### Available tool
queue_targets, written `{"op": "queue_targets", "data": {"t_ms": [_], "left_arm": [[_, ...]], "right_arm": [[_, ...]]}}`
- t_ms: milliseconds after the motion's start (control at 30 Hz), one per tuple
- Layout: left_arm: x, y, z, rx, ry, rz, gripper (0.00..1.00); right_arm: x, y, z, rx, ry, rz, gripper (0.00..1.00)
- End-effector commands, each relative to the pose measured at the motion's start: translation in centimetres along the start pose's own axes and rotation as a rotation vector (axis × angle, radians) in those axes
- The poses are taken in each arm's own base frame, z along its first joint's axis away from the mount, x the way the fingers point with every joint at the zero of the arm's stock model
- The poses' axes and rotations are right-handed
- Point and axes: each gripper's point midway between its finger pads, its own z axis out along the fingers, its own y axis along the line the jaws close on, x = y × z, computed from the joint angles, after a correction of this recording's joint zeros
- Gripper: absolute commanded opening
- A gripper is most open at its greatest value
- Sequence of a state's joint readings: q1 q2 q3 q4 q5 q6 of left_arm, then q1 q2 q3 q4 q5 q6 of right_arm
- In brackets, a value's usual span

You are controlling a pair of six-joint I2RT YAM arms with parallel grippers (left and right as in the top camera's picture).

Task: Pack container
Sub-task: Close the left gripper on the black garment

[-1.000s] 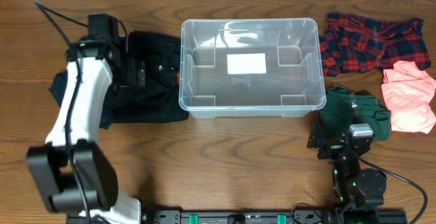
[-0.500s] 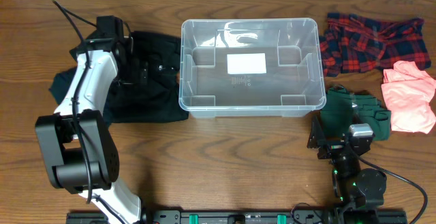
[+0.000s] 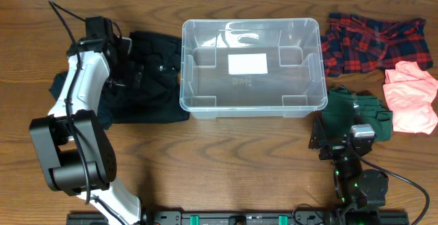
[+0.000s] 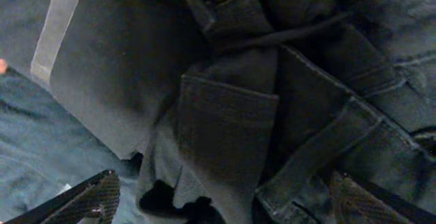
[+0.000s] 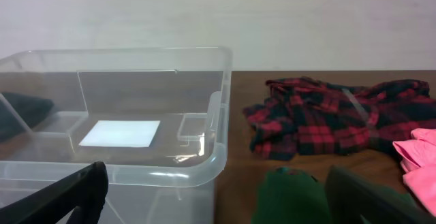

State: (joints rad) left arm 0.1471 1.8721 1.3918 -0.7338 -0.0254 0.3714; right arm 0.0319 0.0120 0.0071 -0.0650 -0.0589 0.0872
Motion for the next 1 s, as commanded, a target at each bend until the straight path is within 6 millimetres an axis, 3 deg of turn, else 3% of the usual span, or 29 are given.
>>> {"op": "queue_targets", "data": {"t_ms": [0, 333, 667, 800, 967], "left_arm": [[0.1, -0.2, 0.2, 0.018, 0.001, 0.058, 0.98], [0.5, -0.7, 1.9, 0.04, 0.01, 0.062, 0.98], [1.6, -2.4, 5.4, 0.124, 0.072, 0.065, 0.98], [1.7, -2.4, 5.5, 0.125, 0.077, 0.064, 0.99], [1.6, -2.4, 5.5, 0.124, 0.077, 0.064, 0.88]], "right_arm": [[0.0, -0.2, 0.0, 0.009, 0.0, 0.01, 0.99], [0.0, -0.2, 0.0, 0.009, 0.0, 0.01, 0.99], [0.0, -0.2, 0.0, 0.009, 0.0, 0.01, 0.99], [0.0, -0.2, 0.0, 0.009, 0.0, 0.01, 0.99], [0.0, -0.2, 0.0, 0.009, 0.0, 0.01, 0.99]]}}
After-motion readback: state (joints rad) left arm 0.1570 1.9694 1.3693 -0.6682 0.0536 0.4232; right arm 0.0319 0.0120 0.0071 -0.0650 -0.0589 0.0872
